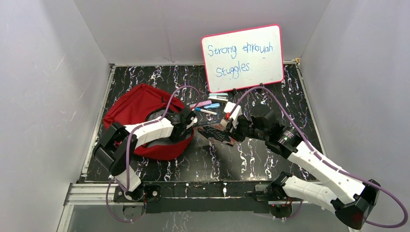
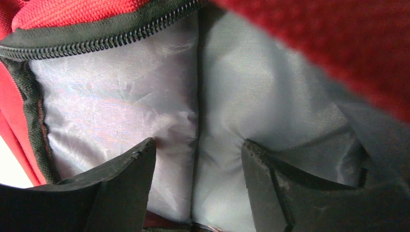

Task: Pack the student bag
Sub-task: Place the book in the student bag.

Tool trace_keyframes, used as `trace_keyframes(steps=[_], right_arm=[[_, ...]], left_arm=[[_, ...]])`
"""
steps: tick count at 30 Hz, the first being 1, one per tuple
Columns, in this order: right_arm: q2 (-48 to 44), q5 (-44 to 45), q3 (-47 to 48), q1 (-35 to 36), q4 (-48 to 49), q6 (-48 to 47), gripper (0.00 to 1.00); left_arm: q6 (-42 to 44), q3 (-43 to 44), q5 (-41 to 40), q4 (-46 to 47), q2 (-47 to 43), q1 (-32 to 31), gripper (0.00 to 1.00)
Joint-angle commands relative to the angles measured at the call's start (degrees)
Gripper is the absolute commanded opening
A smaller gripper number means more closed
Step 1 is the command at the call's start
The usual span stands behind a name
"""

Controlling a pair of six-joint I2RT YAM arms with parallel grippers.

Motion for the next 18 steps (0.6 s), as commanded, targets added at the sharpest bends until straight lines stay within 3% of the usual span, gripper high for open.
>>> trace_keyframes(steps=[1, 6, 8, 18], right_arm=[[-1.2, -1.1, 1.5, 0.3, 7.3, -0.1, 0.0], [-1.0, -1.4, 1.5, 0.2, 7.6, -0.1, 0.0], [-1.0, -1.5, 1.6, 0.2, 7.6, 0.0, 0.0], [-2.7, -1.5, 1.8, 0.2, 8.3, 0.9, 0.0]], left_arm=[[-1.0, 0.8, -6.2, -0.1, 1.7, 0.1, 0.56], [-1.8, 1.8, -12.2, 0.2, 1.9, 0.2, 0.14], [-1.9, 1.8, -15.1, 0.5, 1.6, 0.2, 0.03], [-1.0, 7.6, -20.1, 0.5, -6.8, 1.4, 0.0]])
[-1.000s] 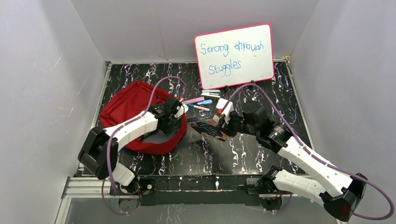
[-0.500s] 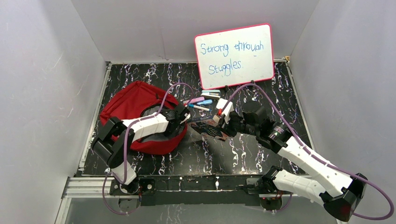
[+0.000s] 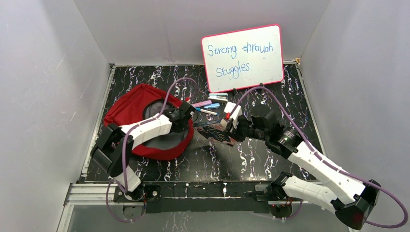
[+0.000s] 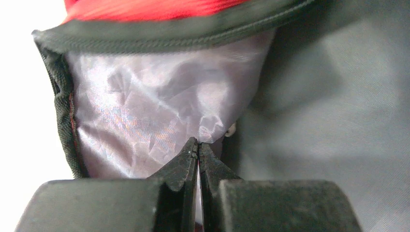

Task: Pack the student bag
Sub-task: Place the book in the student bag.

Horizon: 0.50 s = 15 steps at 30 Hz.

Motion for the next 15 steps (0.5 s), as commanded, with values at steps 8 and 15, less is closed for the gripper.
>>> trace_keyframes(steps=[8, 15], right_arm=[[-2.1, 0.0, 2.4, 0.2, 11.4, 6.3, 0.0], [-2.5, 4.0, 4.1, 0.2, 14.8, 14.9, 0.0]], left_arm=[[0.2, 12.1, -0.7, -4.5, -9.8, 3.1, 0.0], [-1.8, 15.2, 4.8, -7.3, -11.5, 5.2, 0.0]])
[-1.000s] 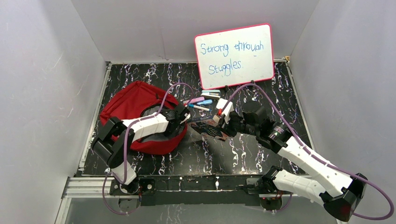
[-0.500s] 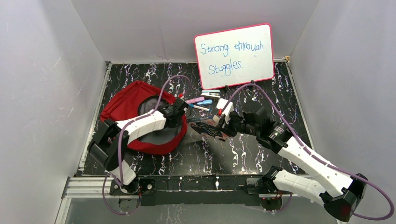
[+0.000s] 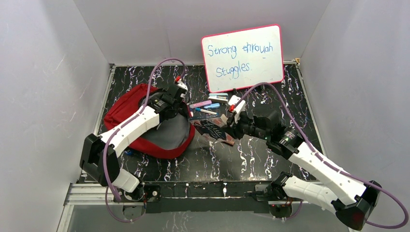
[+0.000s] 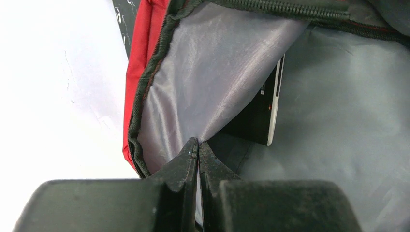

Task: Pack the student bag
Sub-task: Place the book in the student bag.

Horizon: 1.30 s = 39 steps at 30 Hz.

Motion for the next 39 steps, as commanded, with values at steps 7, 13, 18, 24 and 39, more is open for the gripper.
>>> trace_keyframes(steps=[7, 13, 18, 24, 39], right_arm=[[-1.4, 9.3, 6.1, 0.2, 16.4, 22.1, 0.0], [2.1, 13.0, 7.2, 0.2, 17.9, 40.8, 0.0], [5.8, 9.4, 7.2, 0.2, 22.7, 46.3, 0.0], [7.9, 3.6, 3.6, 0.2, 31.4, 40.4, 0.0], [17.9, -23.6, -4.9, 0.4, 57.3, -4.2, 0.0]], left_arm=[[-3.1, 6.0, 7.6, -3.0, -3.8, 2.7, 0.0], [-3.3, 7.5, 7.7, -3.6, -3.8, 3.4, 0.0], [-3.7, 7.7, 8.8, -3.8, -5.2, 3.6, 0.0], [-5.7, 6.6, 9.6, -4.7, -6.4, 4.0, 0.0], [-11.5, 6.4, 13.4, -8.0, -11.5, 6.4, 0.0]])
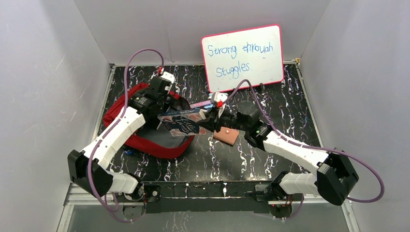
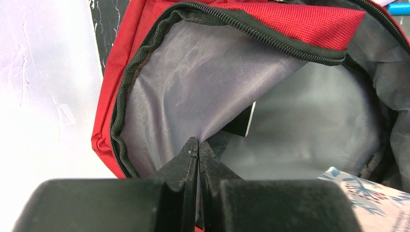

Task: Pack the student bag
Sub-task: Place the book in the student bag.

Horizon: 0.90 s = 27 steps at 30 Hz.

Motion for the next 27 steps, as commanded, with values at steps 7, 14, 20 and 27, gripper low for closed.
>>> trace_keyframes(steps=[7, 14, 20, 27], right_arm=[[4.1, -16.3, 3.8, 2.3, 12.7, -37.8, 0.0], [10.2, -13.2, 11.4, 6.8, 1.4, -62.0, 0.0], [14.9, -5.4, 13.9, 10.3, 0.9, -76.9, 0.0], [19.9, 1.5, 15.2, 11.7, 5.5, -88.5, 0.0]], left_arm=[[-3.3, 1.4, 5.6, -1.6, -6.2, 1.0, 0.0], [-3.9, 2.3, 7.3, -3.3, -7.1, 1.0, 0.0], [-4.0, 4.1, 6.8, -4.9, -8.3, 1.0, 0.0], [-4.3, 7.3, 7.6, -6.8, -8.5, 1.1, 0.0]])
